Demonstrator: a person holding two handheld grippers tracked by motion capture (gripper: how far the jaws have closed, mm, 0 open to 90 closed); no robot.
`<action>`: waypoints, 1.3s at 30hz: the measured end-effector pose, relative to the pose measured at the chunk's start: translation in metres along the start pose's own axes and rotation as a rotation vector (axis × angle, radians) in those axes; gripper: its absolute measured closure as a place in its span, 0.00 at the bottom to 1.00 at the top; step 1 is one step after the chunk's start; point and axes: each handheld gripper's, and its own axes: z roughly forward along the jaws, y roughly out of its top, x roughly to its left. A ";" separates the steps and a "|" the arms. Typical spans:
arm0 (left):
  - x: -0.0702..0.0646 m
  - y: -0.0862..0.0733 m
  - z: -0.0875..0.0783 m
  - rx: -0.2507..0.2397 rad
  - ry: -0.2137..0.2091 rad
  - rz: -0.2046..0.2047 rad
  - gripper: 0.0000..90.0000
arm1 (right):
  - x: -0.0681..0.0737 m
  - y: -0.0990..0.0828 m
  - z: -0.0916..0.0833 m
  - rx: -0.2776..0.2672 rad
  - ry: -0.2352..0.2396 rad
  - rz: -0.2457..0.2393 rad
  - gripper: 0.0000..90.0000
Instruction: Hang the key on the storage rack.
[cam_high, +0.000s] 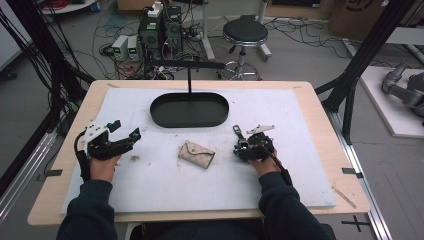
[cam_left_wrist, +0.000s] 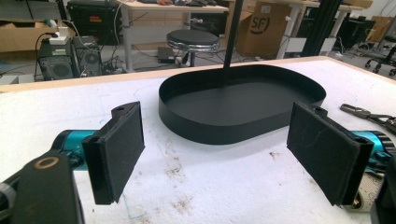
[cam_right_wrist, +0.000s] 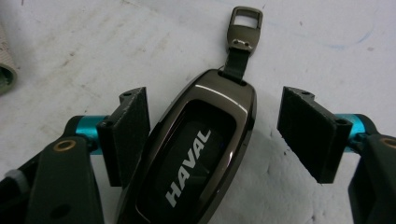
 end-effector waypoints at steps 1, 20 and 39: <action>0.000 0.000 0.000 0.000 0.000 0.000 0.21 | -0.001 0.000 -0.001 0.002 0.010 -0.001 0.38; -0.001 -0.001 0.002 0.015 0.002 0.005 0.21 | -0.011 0.002 0.004 -0.001 0.029 -0.031 0.55; 0.001 -0.001 0.001 0.013 0.008 0.000 0.21 | -0.009 0.007 -0.003 -0.018 0.058 -0.015 0.55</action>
